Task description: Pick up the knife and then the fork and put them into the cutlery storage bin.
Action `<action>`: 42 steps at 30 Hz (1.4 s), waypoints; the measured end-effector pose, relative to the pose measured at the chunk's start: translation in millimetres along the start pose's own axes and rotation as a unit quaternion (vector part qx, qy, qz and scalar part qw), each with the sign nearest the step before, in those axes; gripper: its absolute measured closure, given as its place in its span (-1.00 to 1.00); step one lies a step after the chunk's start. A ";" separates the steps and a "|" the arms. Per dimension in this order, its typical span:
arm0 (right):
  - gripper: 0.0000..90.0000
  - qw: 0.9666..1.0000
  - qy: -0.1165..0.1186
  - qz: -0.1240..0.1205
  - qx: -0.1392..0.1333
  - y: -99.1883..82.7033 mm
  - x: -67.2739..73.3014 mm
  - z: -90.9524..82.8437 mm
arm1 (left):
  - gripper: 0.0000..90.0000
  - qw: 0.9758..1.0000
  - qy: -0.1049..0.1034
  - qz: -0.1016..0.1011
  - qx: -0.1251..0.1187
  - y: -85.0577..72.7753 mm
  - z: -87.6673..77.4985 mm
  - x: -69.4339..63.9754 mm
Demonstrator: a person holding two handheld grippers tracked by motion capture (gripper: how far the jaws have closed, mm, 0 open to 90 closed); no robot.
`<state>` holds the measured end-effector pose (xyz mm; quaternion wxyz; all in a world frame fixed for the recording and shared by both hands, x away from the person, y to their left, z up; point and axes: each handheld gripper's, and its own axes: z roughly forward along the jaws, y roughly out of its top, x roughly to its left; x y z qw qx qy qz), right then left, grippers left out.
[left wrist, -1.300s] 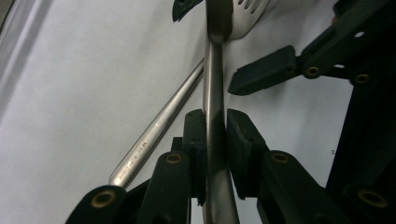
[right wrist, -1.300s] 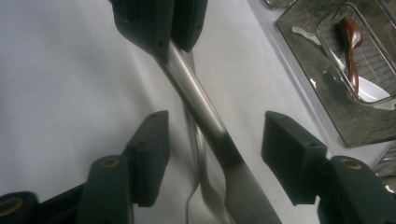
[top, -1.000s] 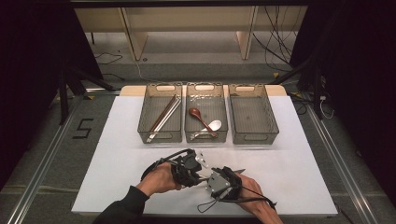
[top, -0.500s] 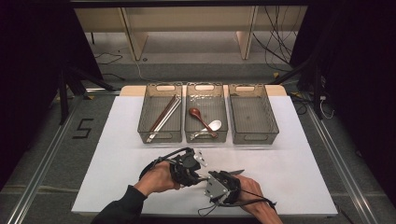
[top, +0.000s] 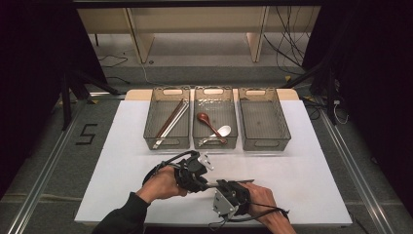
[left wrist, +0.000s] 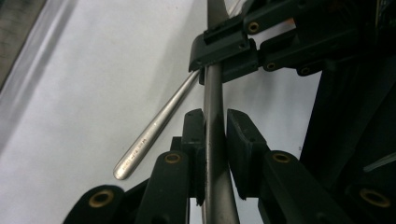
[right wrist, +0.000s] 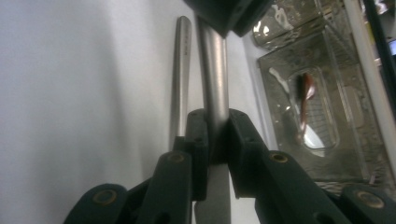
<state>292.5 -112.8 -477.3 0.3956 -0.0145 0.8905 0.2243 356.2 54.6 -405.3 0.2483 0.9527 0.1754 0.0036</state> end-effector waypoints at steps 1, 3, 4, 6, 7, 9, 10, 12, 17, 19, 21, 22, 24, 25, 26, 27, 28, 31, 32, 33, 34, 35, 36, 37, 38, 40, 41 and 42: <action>0.80 1.000 0.003 -0.013 -0.005 -0.2 -2.4 -0.3 | 0.69 1.000 0.002 -0.005 -0.007 -0.2 -1.7 0.7; 0.80 1.000 -0.008 -0.002 -0.004 0.8 -2.1 -2.7 | 0.67 1.000 0.001 -0.009 -0.020 -0.3 -5.6 2.6; 0.80 1.000 -0.011 0.001 -0.002 0.9 -2.7 -3.5 | 0.66 1.000 0.003 -0.011 -0.027 -0.3 -7.3 3.0; 0.80 1.000 -0.013 -0.002 0.000 0.4 -3.8 -4.7 | 0.52 0.998 0.006 -0.021 -0.052 0.3 -13.4 5.1; 0.80 1.000 -0.016 -0.004 0.002 0.0 -4.3 -4.8 | 0.48 0.998 0.005 -0.026 -0.062 0.1 -18.0 6.9; 0.80 1.000 -0.016 -0.011 0.004 -1.8 -5.7 -4.8 | 0.41 0.996 0.012 -0.030 -0.079 -0.9 -24.7 8.6; 0.80 1.000 -0.014 0.006 0.010 -1.8 -3.6 -5.4 | 0.35 0.995 0.016 -0.035 -0.090 -1.6 -29.2 10.5; 0.80 1.000 -0.017 0.000 0.007 -2.1 -5.3 -5.8 | 0.29 0.994 0.022 -0.041 -0.100 -3.6 -34.8 13.7; 0.81 1.000 -0.026 0.009 0.008 -2.6 -12.0 -11.0 | 0.06 0.990 0.047 -0.063 -0.113 -12.0 -45.4 25.0; 0.80 1.000 -0.031 0.002 0.008 -4.4 -16.5 -12.8 | 0.00 0.989 0.052 -0.071 -0.119 -14.9 -48.0 28.9; 0.81 0.999 -0.036 0.003 0.009 -6.2 -19.4 -14.4 | -0.05 0.988 0.056 -0.077 -0.122 -17.2 -48.6 31.4; 0.80 0.999 -0.037 0.012 0.010 -6.9 -20.3 -15.3 | -0.08 0.987 0.061 -0.081 -0.123 -18.3 -47.5 32.7; 0.81 0.999 -0.043 0.018 0.008 -9.7 -23.9 -16.5 | -0.14 0.986 0.066 -0.087 -0.129 -21.0 -44.5 35.1; 0.81 0.999 -0.044 0.021 0.007 -10.9 -25.6 -17.3 | -0.16 0.985 0.067 -0.090 -0.129 -22.7 -43.2 36.6; 0.80 0.999 -0.044 0.027 0.009 -12.0 -27.1 -18.5 | -0.19 0.985 0.068 -0.094 -0.131 -24.6 -41.8 38.0; 0.80 0.998 -0.047 0.030 0.011 -13.4 -29.7 -19.9 | -0.22 0.984 0.066 -0.099 -0.135 -26.4 -41.3 38.8; 0.81 0.998 -0.044 0.036 0.012 -14.6 -32.1 -21.1 | -0.25 0.983 0.068 -0.101 -0.140 -27.9 -40.8 39.4; 0.81 0.997 -0.046 0.058 0.008 -19.1 -41.1 -24.6 | -0.31 0.980 0.070 -0.105 -0.152 -33.2 -40.6 40.4; 0.81 0.997 -0.049 0.064 0.008 -20.2 -43.1 -25.7 | -0.34 0.978 0.074 -0.112 -0.159 -35.4 -41.4 41.1; 0.81 0.996 -0.050 0.075 0.005 -21.6 -45.8 -26.8 | -0.36 0.977 0.075 -0.114 -0.163 -36.9 -41.9 42.0; 0.81 0.995 -0.051 0.081 0.006 -22.5 -47.6 -27.9 | -0.37 0.976 0.077 -0.116 -0.167 -39.4 -43.6 43.2; 0.81 0.995 -0.053 0.083 0.004 -24.1 -51.0 -28.8 | -0.38 0.975 0.079 -0.118 -0.172 -41.7 -45.2 43.8; 0.81 0.994 -0.055 0.092 0.002 -25.4 -52.6 -29.3 | -0.38 0.974 0.078 -0.122 -0.175 -44.0 -46.5 44.5; 0.81 0.994 -0.055 0.094 0.004 -27.0 -54.9 -30.3 | -0.38 0.973 0.078 -0.127 -0.179 -46.1 -47.2 45.0; 0.81 0.994 -0.056 0.098 0.002 -28.4 -57.1 -30.4 | -0.39 0.973 0.081 -0.126 -0.178 -47.7 -48.2 45.6; 0.81 0.993 -0.056 0.108 0.004 -30.7 -61.4 -31.2 | -0.40 0.970 0.086 -0.132 -0.183 -52.4 -49.8 45.6; 0.81 0.991 -0.057 0.121 0.006 -32.1 -64.3 -31.1 | -0.40 0.970 0.086 -0.135 -0.184 -53.8 -50.0 45.5; 0.81 0.991 -0.054 0.125 0.007 -33.1 -67.0 -31.1 | -0.40 0.969 0.087 -0.136 -0.186 -56.1 -50.0 45.2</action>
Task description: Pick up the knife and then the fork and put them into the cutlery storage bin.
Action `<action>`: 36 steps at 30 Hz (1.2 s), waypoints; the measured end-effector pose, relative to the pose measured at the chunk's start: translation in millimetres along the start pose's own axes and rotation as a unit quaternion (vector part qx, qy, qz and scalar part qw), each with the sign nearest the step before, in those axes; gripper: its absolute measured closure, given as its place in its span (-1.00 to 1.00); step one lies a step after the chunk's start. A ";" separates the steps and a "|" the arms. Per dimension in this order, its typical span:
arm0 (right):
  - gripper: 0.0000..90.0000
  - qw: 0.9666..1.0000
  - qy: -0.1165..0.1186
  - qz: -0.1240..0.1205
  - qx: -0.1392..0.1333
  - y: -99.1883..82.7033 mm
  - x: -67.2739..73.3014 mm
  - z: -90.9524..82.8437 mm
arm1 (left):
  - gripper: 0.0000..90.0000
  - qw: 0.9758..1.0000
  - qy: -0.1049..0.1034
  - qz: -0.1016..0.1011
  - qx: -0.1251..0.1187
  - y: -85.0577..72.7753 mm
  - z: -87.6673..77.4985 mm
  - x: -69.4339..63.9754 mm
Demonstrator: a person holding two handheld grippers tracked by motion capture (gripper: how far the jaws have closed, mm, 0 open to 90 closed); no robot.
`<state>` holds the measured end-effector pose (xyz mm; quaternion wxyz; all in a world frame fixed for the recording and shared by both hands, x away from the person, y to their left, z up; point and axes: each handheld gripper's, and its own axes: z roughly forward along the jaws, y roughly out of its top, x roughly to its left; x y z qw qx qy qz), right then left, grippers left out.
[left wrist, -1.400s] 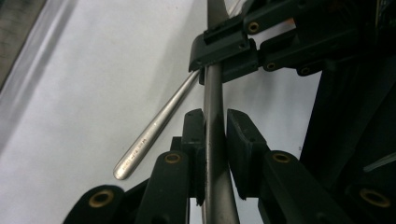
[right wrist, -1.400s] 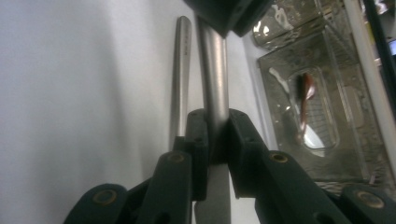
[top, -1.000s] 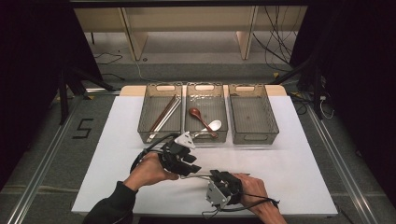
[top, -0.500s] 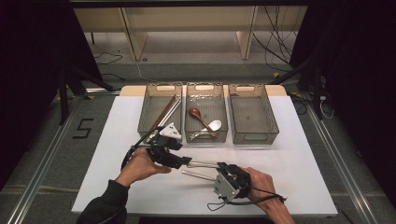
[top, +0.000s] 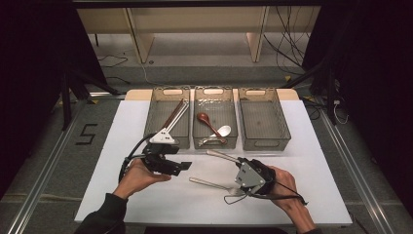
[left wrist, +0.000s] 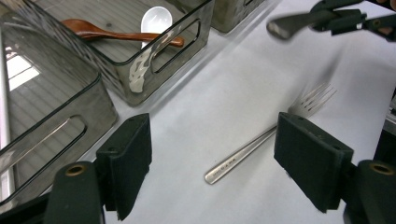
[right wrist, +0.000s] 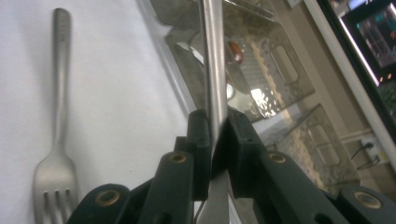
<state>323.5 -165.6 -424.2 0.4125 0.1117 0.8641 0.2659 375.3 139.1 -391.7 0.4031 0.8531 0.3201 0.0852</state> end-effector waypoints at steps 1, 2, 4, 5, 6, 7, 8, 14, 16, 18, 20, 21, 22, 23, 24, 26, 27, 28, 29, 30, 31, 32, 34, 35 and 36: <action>0.81 1.000 0.001 0.013 0.004 -0.6 -4.2 0.7 | -0.40 1.000 0.002 0.000 0.000 -1.2 -0.5 0.0; 0.81 1.000 0.004 0.023 0.004 -1.0 -7.0 1.0 | -0.41 1.000 0.004 0.000 -0.004 -3.2 -0.8 0.1; 0.81 0.998 0.012 0.063 0.001 -1.2 -15.7 2.9 | -0.41 1.000 0.005 -0.003 -0.006 -6.5 -0.8 -0.2; 0.81 0.997 0.016 0.079 0.002 -1.3 -19.7 3.4 | -0.42 1.000 0.005 -0.002 -0.004 -7.8 -0.9 -0.2; 0.81 0.996 0.019 0.090 0.001 -1.6 -23.1 3.8 | -0.42 1.000 0.007 -0.003 -0.008 -10.2 -0.3 -0.7; 0.81 0.994 0.024 0.111 -0.001 -2.3 -28.6 4.7 | -0.42 1.000 0.007 -0.003 -0.009 -12.0 -0.2 -0.8; 0.81 0.992 0.028 0.126 -0.001 -3.2 -33.0 5.4 | -0.42 1.000 0.007 -0.004 -0.011 -13.9 0.1 -1.0; 0.82 0.973 0.050 0.225 0.007 -12.2 -61.7 11.9 | -0.42 1.000 0.009 -0.009 -0.020 -23.5 1.1 -1.8; 0.82 0.966 0.053 0.253 0.011 -16.0 -72.2 15.0 | -0.42 1.000 0.011 -0.009 -0.025 -26.1 1.2 -2.7; 0.82 0.962 0.052 0.270 0.011 -18.6 -80.8 17.5 | -0.42 0.999 0.012 -0.012 -0.029 -28.2 1.3 -3.1; 0.82 0.957 0.048 0.287 0.014 -20.2 -91.5 20.1 | -0.42 0.999 0.012 -0.014 -0.027 -30.3 1.4 -2.7; 0.82 0.954 0.045 0.297 0.016 -20.5 -95.8 21.6 | -0.42 0.999 0.012 -0.017 -0.028 -31.5 1.8 -3.1; 0.82 0.952 0.042 0.303 0.021 -20.9 -100.4 23.4 | -0.42 0.999 0.012 -0.018 -0.027 -32.4 1.9 -2.9; 0.82 0.950 0.042 0.308 0.025 -21.5 -105.0 25.2 | -0.42 1.000 0.011 -0.016 -0.024 -33.0 2.0 -2.7; 0.82 0.949 0.039 0.311 0.028 -21.8 -108.4 26.7 | -0.42 0.999 0.012 -0.021 -0.027 -34.3 2.6 -3.2; 0.82 0.947 0.032 0.318 0.037 -22.5 -118.6 31.1 | -0.42 0.999 0.012 -0.023 -0.029 -36.0 3.2 -3.2; 0.82 0.945 0.029 0.322 0.040 -22.8 -123.0 33.2 | -0.42 0.999 0.012 -0.023 -0.029 -36.8 3.0 -3.3; 0.82 0.944 0.028 0.327 0.043 -23.3 -127.3 35.4 | -0.42 0.999 0.011 -0.023 -0.029 -37.3 3.0 -3.2; 0.82 0.943 0.026 0.329 0.045 -23.6 -130.3 37.2 | -0.42 0.999 0.012 -0.023 -0.032 -38.3 3.1 -3.3; 0.82 0.942 0.024 0.332 0.050 -24.1 -134.7 40.4 | -0.42 0.999 0.012 -0.025 -0.034 -39.0 3.2 -3.6; 0.82 0.941 0.021 0.334 0.055 -24.9 -137.9 43.1 | -0.42 0.999 0.011 -0.024 -0.034 -39.7 3.0 -3.4; 0.82 0.939 0.019 0.337 0.060 -25.9 -141.0 45.6 | -0.43 0.999 0.010 -0.026 -0.035 -40.5 3.3 -3.3; 0.82 0.935 0.017 0.348 0.061 -28.6 -145.9 49.8 | -0.45 0.999 0.010 -0.028 -0.039 -42.3 3.3 -3.4; 0.82 0.933 0.013 0.352 0.067 -30.1 -148.8 52.5 | -0.45 0.999 0.009 -0.029 -0.042 -43.4 2.8 -3.6; 0.82 0.932 0.011 0.355 0.072 -31.3 -151.0 54.4 | -0.45 0.999 0.008 -0.030 -0.044 -44.3 2.6 -3.4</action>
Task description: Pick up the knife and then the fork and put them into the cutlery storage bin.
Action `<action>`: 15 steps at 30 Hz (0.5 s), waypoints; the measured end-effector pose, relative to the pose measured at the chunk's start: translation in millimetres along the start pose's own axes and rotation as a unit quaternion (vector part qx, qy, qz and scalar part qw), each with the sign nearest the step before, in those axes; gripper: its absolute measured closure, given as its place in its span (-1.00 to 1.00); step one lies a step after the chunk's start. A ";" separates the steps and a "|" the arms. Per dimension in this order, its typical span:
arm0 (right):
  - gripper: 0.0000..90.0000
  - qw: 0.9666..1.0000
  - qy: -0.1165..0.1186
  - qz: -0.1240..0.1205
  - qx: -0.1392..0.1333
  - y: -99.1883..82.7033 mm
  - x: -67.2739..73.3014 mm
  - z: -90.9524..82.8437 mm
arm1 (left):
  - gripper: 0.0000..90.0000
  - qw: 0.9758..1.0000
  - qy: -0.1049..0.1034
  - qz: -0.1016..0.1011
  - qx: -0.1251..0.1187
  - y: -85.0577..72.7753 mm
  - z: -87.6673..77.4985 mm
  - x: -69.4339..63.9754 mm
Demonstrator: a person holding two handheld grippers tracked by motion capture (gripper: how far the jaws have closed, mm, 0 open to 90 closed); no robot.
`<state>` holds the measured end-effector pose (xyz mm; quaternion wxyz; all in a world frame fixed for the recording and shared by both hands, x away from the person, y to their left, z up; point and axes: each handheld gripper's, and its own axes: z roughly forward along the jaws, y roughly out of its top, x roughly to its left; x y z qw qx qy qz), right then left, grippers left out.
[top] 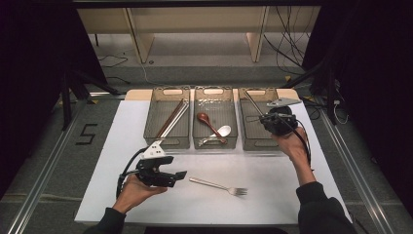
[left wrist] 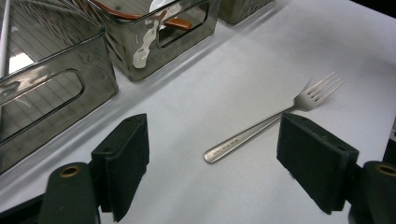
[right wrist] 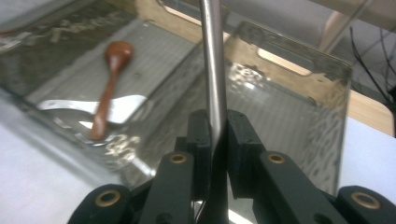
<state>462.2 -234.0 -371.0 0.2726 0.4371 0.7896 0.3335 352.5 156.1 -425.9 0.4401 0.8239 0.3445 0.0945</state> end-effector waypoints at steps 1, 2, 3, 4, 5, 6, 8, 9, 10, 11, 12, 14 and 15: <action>0.82 1.000 -0.003 0.002 0.003 0.6 -2.8 1.9 | -0.45 1.000 0.000 0.001 0.000 -0.7 -0.5 0.5; 0.82 1.000 -0.006 0.005 0.006 1.1 -5.2 3.8 | -0.46 1.000 0.001 -0.002 -0.004 -1.5 -0.8 0.7; 0.82 1.000 -0.008 0.007 0.009 1.5 -7.6 5.5 | -0.46 1.000 0.001 -0.002 -0.006 -2.0 -1.6 1.4; 0.82 1.000 -0.010 0.010 0.013 2.0 -9.9 7.1 | -0.46 1.000 0.001 -0.005 -0.011 -2.6 -2.2 1.7; 0.82 1.000 -0.012 0.013 0.016 2.3 -12.2 8.8 | -0.47 1.000 0.001 -0.006 -0.015 -3.4 -3.0 2.0; 0.82 1.000 -0.013 0.016 0.018 2.5 -14.4 10.4 | -0.47 1.000 0.001 -0.007 -0.015 -3.9 -3.8 2.5; 0.82 0.999 -0.013 0.025 0.020 2.4 -18.8 13.5 | -0.47 1.000 0.000 -0.010 -0.018 -5.4 -3.6 2.9; 0.82 0.999 -0.014 0.028 0.023 2.6 -20.4 15.1 | -0.48 1.000 0.001 -0.010 -0.016 -6.0 -3.3 2.9; 0.82 0.999 -0.016 0.028 0.026 3.0 -21.8 16.7 | -0.48 1.000 0.001 -0.011 -0.014 -6.4 -2.9 2.7; 0.82 0.999 -0.017 0.028 0.029 3.5 -22.7 17.8 | -0.48 1.000 0.000 -0.010 -0.013 -6.9 -2.3 2.6; 0.81 0.999 -0.019 0.027 0.032 4.4 -23.8 19.9 | -0.48 1.000 0.000 -0.010 -0.014 -7.2 -1.7 2.3; 0.81 0.999 -0.021 0.027 0.037 6.5 -25.5 23.0 | -0.48 1.000 -0.002 -0.009 -0.011 -7.6 -1.1 1.8; 0.82 0.999 -0.023 0.027 0.039 7.8 -26.3 24.6 | -0.48 1.000 -0.002 -0.008 -0.011 -7.7 -0.7 1.8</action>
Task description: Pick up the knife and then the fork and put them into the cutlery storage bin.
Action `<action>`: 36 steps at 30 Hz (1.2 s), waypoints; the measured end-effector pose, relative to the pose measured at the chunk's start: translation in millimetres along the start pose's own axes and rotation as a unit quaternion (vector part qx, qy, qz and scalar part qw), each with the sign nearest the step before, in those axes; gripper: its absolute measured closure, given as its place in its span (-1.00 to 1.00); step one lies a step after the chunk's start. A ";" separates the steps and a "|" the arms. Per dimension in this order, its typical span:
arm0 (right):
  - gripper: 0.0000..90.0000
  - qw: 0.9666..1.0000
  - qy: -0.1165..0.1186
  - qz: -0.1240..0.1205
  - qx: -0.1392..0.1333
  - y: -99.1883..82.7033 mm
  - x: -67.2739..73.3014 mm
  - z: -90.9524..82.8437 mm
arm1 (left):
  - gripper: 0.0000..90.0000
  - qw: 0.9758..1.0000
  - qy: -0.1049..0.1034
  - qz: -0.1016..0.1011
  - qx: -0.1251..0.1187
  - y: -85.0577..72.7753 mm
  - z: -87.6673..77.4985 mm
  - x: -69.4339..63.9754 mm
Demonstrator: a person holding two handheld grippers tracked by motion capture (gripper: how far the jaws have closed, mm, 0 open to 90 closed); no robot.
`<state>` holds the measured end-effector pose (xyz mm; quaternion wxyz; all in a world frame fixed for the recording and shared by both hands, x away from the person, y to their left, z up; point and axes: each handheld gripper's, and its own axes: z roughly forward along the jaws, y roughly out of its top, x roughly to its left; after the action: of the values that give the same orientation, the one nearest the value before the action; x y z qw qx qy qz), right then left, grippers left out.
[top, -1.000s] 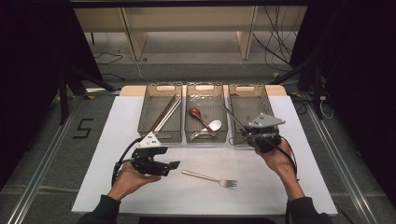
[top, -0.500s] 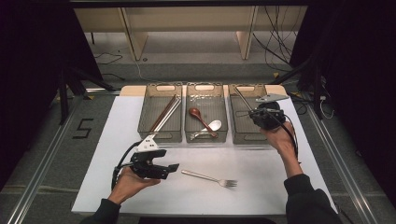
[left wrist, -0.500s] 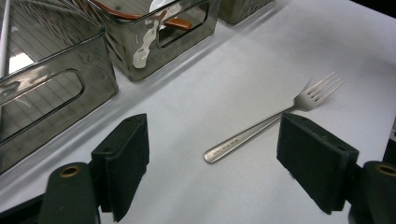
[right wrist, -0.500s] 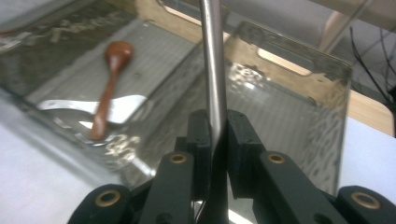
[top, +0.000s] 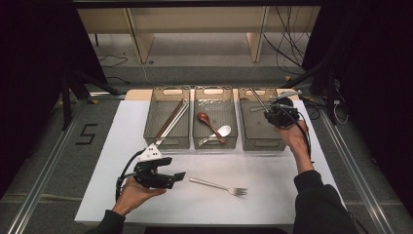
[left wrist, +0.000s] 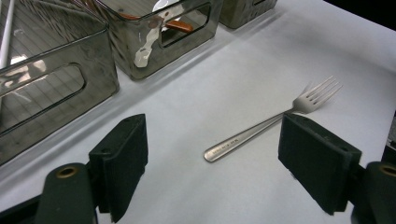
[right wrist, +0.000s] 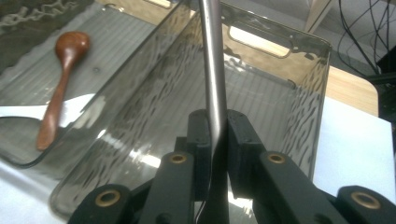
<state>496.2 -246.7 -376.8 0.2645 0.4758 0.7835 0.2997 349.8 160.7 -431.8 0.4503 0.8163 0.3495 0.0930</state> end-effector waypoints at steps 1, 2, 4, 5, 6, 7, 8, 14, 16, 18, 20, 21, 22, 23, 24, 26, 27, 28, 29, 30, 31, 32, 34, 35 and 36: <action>0.81 1.000 0.000 -0.002 0.002 1.6 -0.8 1.4 | -0.48 1.000 0.000 0.000 0.001 -0.1 0.2 0.0; 0.81 1.000 -0.001 -0.004 0.003 3.2 -1.3 2.8 | -0.48 1.000 -0.001 -0.001 0.002 -0.3 0.4 0.2; 0.81 1.000 -0.004 -0.005 0.008 6.6 -2.1 6.0 | -0.48 1.000 -0.001 -0.002 0.003 -0.7 1.0 0.4; 0.81 1.000 -0.005 -0.004 0.012 8.2 -2.0 7.9 | -0.48 1.000 -0.002 -0.002 0.003 -0.8 1.1 0.4; 0.81 1.000 -0.007 -0.007 0.015 9.7 -2.5 10.1 | -0.48 1.000 -0.002 -0.002 0.002 -0.8 1.1 0.3; 0.81 1.000 -0.009 -0.007 0.019 11.1 -2.7 12.5 | -0.48 1.000 -0.002 -0.002 0.002 -0.7 1.0 0.2; 0.81 1.000 -0.010 -0.006 0.023 12.5 -2.9 14.8 | -0.48 1.000 -0.003 -0.002 0.002 -0.7 0.9 0.4; 0.81 0.999 -0.016 -0.003 0.036 15.8 -3.4 26.6 | -0.48 1.000 -0.004 -0.003 0.001 -1.3 1.1 1.0; 0.81 0.999 -0.017 -0.002 0.039 15.7 -2.7 29.0 | -0.48 1.000 -0.003 -0.003 0.002 -1.3 1.1 1.2; 0.81 0.999 -0.017 -0.004 0.042 15.6 -2.5 30.7 | -0.48 1.000 -0.004 -0.004 0.002 -1.4 1.4 0.9; 0.81 0.999 -0.017 -0.002 0.042 15.7 -1.9 31.8 | -0.48 1.000 -0.004 -0.003 0.002 -1.3 1.8 0.7; 0.81 0.999 -0.016 -0.002 0.042 15.9 -1.7 32.1 | -0.48 1.000 -0.004 -0.003 0.002 -1.2 2.0 0.5; 0.81 0.999 -0.017 -0.003 0.041 15.9 -1.4 32.6 | -0.48 1.000 -0.005 -0.003 0.002 -1.2 2.2 0.3; 0.81 0.999 -0.017 -0.003 0.042 16.1 -0.9 33.0 | -0.48 1.000 -0.005 -0.001 0.003 -1.2 2.3 0.4; 0.81 0.999 -0.018 -0.004 0.043 16.2 -0.4 33.4 | -0.48 1.000 -0.005 0.000 0.005 -1.2 2.4 0.4; 0.81 0.999 -0.021 -0.006 0.044 16.3 0.0 34.6 | -0.48 1.000 -0.005 0.000 0.006 -1.3 2.6 0.3; 0.81 0.999 -0.020 -0.005 0.045 16.3 0.3 35.2 | -0.48 1.000 -0.006 -0.001 0.006 -1.3 2.7 0.3; 0.81 0.999 -0.022 -0.007 0.046 16.2 0.3 35.9 | -0.48 1.000 -0.006 -0.001 0.006 -1.2 2.8 0.4; 0.81 0.999 -0.023 -0.008 0.047 16.2 0.8 36.6 | -0.48 1.000 -0.006 -0.002 0.006 -1.3 3.0 0.3; 0.81 0.998 -0.024 -0.010 0.049 16.2 0.9 37.3 | -0.48 1.000 -0.006 -0.002 0.006 -1.3 3.1 0.3; 0.81 0.998 -0.023 -0.010 0.050 16.3 1.2 38.0 | -0.48 1.000 -0.006 -0.002 0.007 -1.3 3.3 0.2; 0.81 0.998 -0.024 -0.009 0.051 16.5 1.7 38.8 | -0.48 1.000 -0.007 -0.002 0.007 -1.4 3.4 0.2; 0.81 0.998 -0.025 -0.014 0.053 17.0 2.3 40.5 | -0.48 1.000 -0.007 -0.001 0.008 -1.3 3.4 0.2; 0.81 0.998 -0.027 -0.015 0.054 17.3 2.9 41.4 | -0.48 1.000 -0.008 -0.002 0.007 -1.2 3.3 0.1; 0.81 0.998 -0.027 -0.018 0.056 17.7 3.4 42.3 | -0.48 1.000 -0.008 -0.001 0.007 -1.1 3.2 0.1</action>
<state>534.9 -227.9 -393.3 0.2638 0.4831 0.8003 0.2378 350.8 159.0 -434.5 0.4474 0.8198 0.3476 0.0838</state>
